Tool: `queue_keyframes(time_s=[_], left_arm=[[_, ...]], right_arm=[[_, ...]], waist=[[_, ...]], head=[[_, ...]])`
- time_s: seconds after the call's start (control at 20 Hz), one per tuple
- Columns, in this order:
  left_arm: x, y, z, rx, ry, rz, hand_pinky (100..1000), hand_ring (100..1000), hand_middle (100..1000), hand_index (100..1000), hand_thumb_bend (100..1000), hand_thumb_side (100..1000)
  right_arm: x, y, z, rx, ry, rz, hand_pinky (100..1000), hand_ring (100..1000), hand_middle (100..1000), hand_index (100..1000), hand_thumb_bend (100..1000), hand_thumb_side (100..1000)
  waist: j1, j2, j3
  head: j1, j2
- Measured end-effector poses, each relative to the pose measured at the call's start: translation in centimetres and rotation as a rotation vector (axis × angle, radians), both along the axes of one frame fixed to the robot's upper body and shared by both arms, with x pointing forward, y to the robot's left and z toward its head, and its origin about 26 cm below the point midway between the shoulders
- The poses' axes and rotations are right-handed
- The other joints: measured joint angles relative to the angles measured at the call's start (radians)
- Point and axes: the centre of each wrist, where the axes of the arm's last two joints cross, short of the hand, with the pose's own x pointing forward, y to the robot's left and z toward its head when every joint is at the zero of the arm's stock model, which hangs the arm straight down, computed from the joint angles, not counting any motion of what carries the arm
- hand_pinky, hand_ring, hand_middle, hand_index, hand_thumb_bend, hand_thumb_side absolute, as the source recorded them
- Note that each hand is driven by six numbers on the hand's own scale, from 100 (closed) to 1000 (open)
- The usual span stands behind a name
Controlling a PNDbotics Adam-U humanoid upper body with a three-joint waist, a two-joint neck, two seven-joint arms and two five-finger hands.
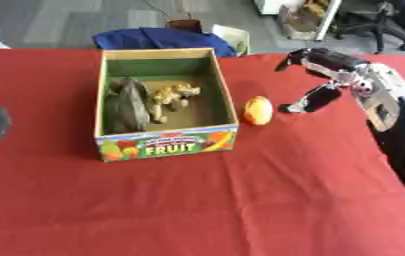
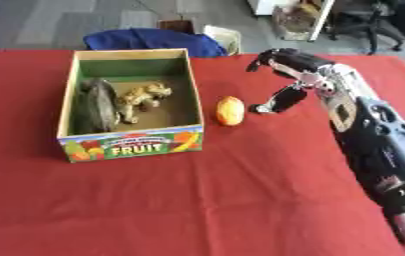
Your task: Pick up objects on the table and place them in the box.
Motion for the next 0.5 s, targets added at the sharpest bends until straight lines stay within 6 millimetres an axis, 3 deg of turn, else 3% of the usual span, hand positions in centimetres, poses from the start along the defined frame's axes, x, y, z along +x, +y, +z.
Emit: queue_keyframes(time_s=[0.5], left_arm=[[0.0,0.0,0.0,0.000,0.000,0.000,556,597,573,643,738,408]], right_arm=[[1.0,1.2,-1.9,0.010,0.074,0.014,869,900,690,774,521,384]], waist=[[0.003,0.000,0.005]], head=[[-0.004,0.000]])
